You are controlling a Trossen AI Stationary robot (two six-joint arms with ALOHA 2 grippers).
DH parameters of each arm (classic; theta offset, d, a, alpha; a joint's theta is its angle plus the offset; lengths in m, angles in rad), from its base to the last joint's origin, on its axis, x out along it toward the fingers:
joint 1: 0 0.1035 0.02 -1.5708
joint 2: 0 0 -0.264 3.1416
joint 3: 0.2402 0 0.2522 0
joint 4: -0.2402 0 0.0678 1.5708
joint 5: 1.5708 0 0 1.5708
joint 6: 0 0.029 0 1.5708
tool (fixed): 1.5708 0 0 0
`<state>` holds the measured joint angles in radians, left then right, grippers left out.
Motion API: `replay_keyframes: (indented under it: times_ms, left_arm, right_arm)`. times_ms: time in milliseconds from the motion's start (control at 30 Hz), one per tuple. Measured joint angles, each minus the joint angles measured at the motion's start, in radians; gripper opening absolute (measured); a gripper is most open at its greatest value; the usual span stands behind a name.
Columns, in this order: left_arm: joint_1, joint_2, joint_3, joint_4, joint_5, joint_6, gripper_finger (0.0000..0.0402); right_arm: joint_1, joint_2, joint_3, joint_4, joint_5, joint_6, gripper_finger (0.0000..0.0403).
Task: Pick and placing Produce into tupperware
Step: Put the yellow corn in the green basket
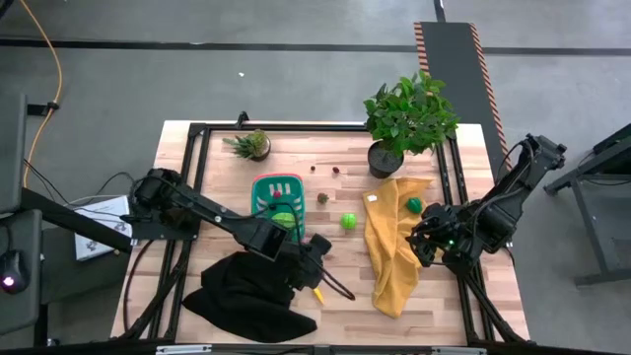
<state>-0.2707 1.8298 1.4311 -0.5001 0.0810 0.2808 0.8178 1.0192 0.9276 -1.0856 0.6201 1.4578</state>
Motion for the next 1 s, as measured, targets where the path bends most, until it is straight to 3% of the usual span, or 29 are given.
replay_keyframes:
  times_ms: [200, 533, 1000]
  left_arm:
    - [-0.001, 0.022, -0.004, 0.022, -0.002, 0.003, 0.0126]
    - [-0.007, 0.068, 0.0, 0.07, 0.015, 0.009, 0.0197]
    - [-0.005, 0.149, -0.002, 0.089, 0.023, 0.053, 0.0168]
  right_arm:
    - [0.0, 0.0, 0.0, 0.002, 0.004, 0.0, 0.0169]
    - [0.0, 0.0, 0.0, 0.002, 0.009, -0.005, 0.0169]
    - [0.001, 0.0, 0.0, -0.001, 0.028, -0.007, 0.0169]
